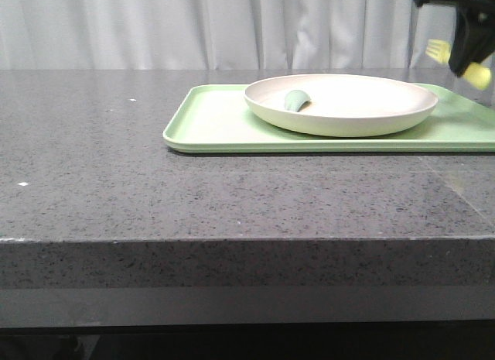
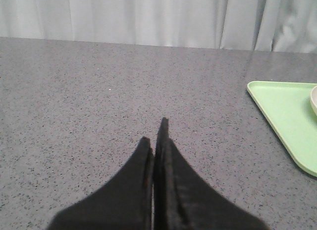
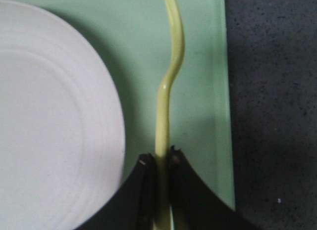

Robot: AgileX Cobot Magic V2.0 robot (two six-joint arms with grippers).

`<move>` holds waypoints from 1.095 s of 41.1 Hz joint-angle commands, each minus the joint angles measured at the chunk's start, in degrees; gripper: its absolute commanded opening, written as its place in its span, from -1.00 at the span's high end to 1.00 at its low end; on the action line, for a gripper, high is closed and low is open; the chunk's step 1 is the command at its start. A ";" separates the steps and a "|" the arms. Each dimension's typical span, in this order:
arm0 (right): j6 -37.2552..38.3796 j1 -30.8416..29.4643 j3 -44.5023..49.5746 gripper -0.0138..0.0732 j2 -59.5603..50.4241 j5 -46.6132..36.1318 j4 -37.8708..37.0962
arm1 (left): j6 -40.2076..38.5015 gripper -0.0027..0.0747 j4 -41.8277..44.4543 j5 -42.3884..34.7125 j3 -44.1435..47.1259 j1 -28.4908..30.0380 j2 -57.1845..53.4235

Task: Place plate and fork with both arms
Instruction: 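Lift the yellow fork out of the plate with the right gripper, then lower the fork onto the tray beside the plate and release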

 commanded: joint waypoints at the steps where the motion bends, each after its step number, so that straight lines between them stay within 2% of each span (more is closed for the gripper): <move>1: -0.86 -0.27 -1.87 0.91 -0.67 -1.95 -1.29 | 0.04 0.98 -0.33 -4.96 -1.52 0.02 0.31; 15: -0.86 -0.30 -1.87 0.88 1.18 -1.90 -1.36 | 0.04 0.98 -0.33 -4.86 -1.52 0.02 0.31; 26: -0.86 -0.30 -1.87 0.51 1.18 -1.79 -1.80 | 0.04 0.98 -0.33 -4.86 -1.52 0.02 0.31; 40: -0.86 -0.30 -1.87 0.20 1.18 -1.79 -2.07 | 0.04 0.98 -0.33 -4.86 -1.52 0.02 0.31; 45: -0.86 -0.30 -1.87 0.16 1.18 -1.79 -2.09 | 0.04 0.98 -0.33 -4.86 -1.52 0.02 0.31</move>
